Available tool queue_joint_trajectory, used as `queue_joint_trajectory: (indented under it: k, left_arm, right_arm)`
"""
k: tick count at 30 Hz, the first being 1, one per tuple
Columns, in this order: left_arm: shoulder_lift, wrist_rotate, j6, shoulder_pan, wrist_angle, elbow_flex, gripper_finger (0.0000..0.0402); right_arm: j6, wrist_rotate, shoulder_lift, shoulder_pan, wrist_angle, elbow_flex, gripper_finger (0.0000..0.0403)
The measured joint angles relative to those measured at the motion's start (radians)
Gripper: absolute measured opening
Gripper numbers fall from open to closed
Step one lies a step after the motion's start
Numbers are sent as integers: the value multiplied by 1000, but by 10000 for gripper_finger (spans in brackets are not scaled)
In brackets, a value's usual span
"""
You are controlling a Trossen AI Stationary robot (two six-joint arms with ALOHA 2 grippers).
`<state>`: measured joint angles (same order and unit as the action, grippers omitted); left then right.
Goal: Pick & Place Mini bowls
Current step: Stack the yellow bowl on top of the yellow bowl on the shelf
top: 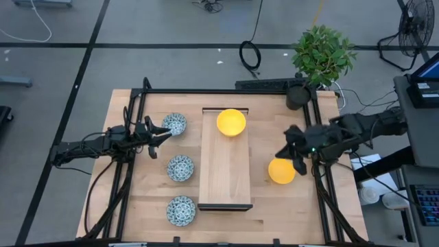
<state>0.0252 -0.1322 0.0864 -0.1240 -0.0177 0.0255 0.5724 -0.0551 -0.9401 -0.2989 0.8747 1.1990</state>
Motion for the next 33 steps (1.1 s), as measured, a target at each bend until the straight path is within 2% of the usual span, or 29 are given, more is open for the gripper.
queue_joint_trajectory:
  k: [6,13,19,24,33]
  left_arm:
    - [0,0,0,0,0,0,113]
    - [0,0,0,0,-1,0,113]
    - [0,0,0,0,-2,0,113]
    - [0,0,0,0,-2,0,113]
    - [0,0,0,0,-2,0,113]
  right_arm:
    - [109,0,17,-72,-51,-211,0]
    - [196,3,-72,-122,-64,-366,0]
    - [239,-5,-194,-175,-64,-400,0]
    - [252,-72,-294,-202,-64,-401,0]
    - [273,-155,-381,-201,-64,-401,0]
